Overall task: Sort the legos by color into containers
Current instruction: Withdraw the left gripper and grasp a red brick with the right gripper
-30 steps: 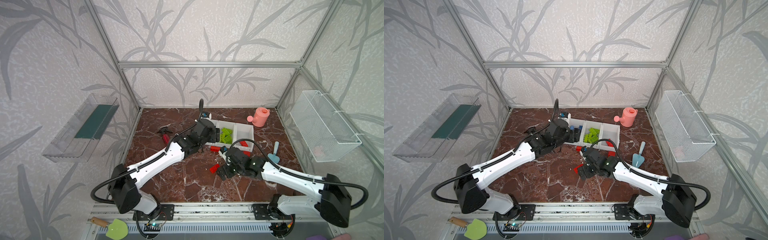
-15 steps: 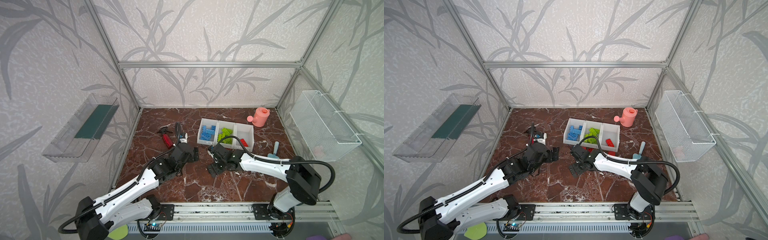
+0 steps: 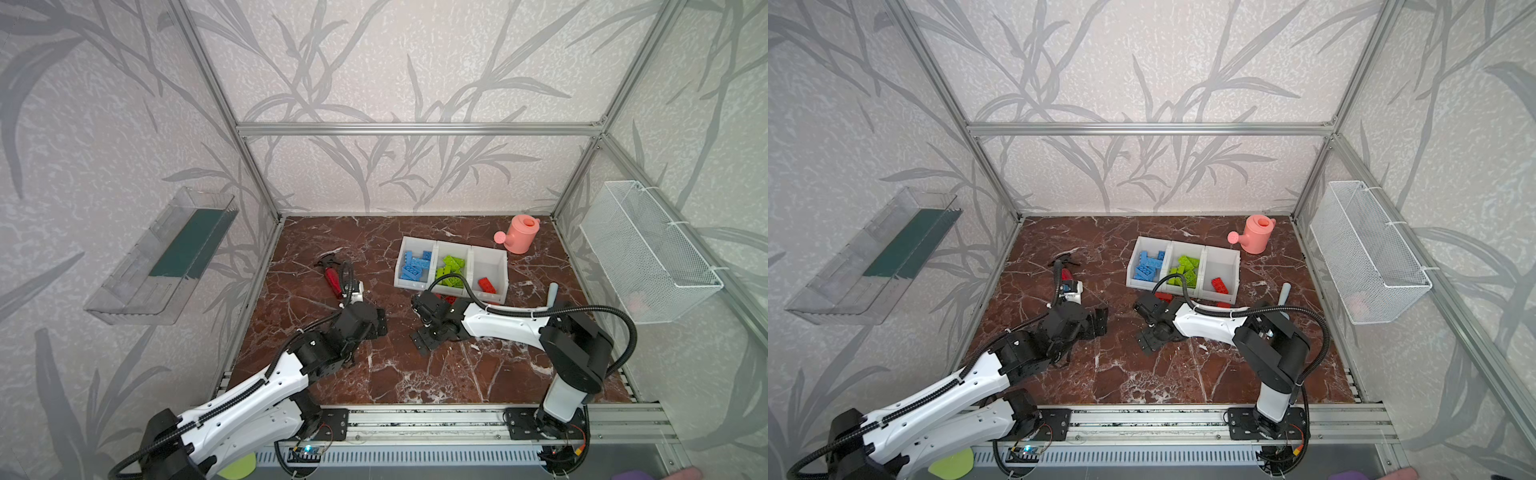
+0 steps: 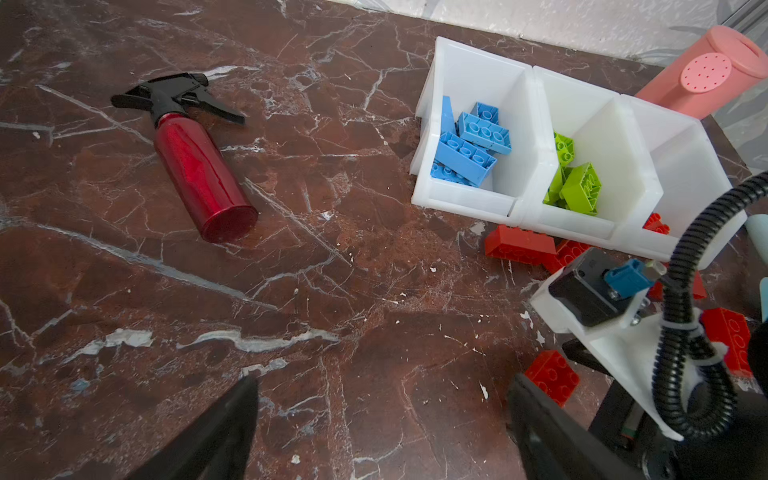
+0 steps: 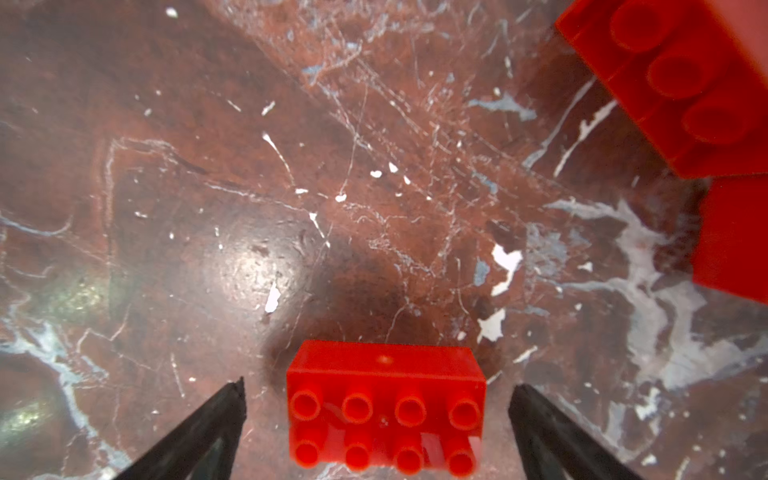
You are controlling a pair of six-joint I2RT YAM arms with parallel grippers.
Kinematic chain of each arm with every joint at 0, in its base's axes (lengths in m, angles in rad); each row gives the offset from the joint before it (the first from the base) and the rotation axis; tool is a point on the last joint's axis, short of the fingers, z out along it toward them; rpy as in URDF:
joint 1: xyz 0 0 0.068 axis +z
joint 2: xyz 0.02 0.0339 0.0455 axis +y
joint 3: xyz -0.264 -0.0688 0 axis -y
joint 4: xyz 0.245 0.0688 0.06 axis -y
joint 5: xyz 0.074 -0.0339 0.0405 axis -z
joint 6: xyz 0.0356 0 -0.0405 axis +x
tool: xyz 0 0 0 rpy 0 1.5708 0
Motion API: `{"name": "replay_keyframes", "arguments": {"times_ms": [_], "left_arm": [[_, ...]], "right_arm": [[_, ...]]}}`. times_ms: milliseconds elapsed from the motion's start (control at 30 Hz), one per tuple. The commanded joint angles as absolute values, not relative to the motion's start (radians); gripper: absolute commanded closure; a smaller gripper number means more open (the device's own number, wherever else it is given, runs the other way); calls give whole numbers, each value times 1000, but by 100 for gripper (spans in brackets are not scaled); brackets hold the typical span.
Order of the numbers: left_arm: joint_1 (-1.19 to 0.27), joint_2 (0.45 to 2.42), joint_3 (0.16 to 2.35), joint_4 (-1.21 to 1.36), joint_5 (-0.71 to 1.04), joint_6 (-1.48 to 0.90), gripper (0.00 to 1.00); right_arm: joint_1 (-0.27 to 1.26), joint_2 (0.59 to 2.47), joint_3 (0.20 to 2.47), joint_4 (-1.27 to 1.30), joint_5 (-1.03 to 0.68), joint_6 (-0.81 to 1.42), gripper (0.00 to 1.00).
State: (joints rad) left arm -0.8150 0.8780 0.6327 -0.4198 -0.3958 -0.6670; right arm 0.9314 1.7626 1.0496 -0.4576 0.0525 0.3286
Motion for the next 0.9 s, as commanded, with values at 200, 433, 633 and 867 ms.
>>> {"name": "replay_keyframes", "arguments": {"times_ms": [200, 433, 633, 867], "left_arm": [[-814, 859, 624, -446, -429, -680, 7], [-815, 848, 618, -453, -436, -687, 8], [-814, 839, 614, -452, -429, -695, 9], [-815, 841, 600, -442, -412, -698, 9]], "right_arm": [[943, 1810, 1082, -493, 81, 319, 15], [943, 1797, 1089, -512, 96, 337, 35], [942, 1713, 1089, -529, 132, 357, 39], [898, 1606, 1186, -665, 183, 319, 39]]}}
